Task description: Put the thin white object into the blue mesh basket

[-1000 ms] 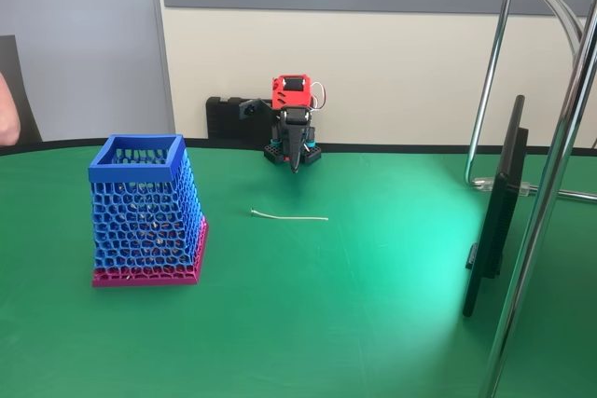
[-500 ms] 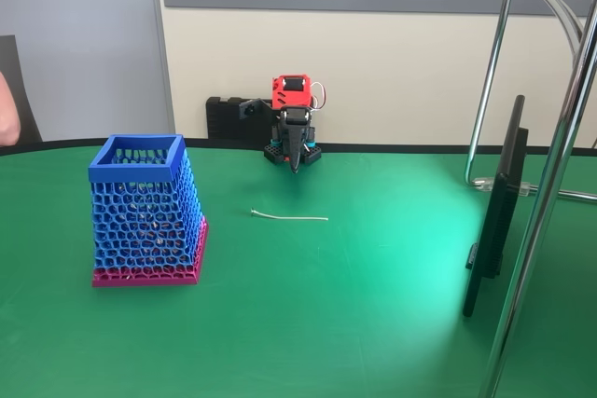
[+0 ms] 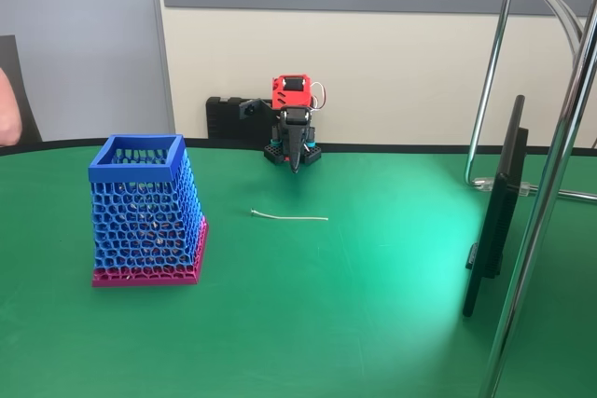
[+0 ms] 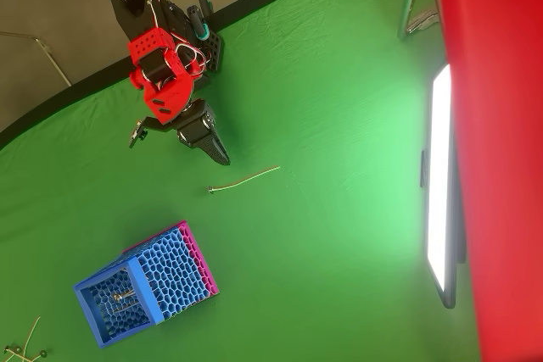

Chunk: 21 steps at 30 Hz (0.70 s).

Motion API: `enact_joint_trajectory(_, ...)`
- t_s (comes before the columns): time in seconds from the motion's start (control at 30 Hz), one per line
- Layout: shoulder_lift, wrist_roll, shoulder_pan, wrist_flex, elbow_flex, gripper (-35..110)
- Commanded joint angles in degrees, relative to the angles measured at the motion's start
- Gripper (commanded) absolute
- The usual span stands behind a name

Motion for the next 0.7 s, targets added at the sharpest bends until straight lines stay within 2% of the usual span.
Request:
enact_joint_trajectory(0.0,-1.1,0.4,0.0,-1.0,0.4,1)
enact_joint_trajectory(0.67,-1.7,-0.1,-0.4,-1.5,0.3,1)
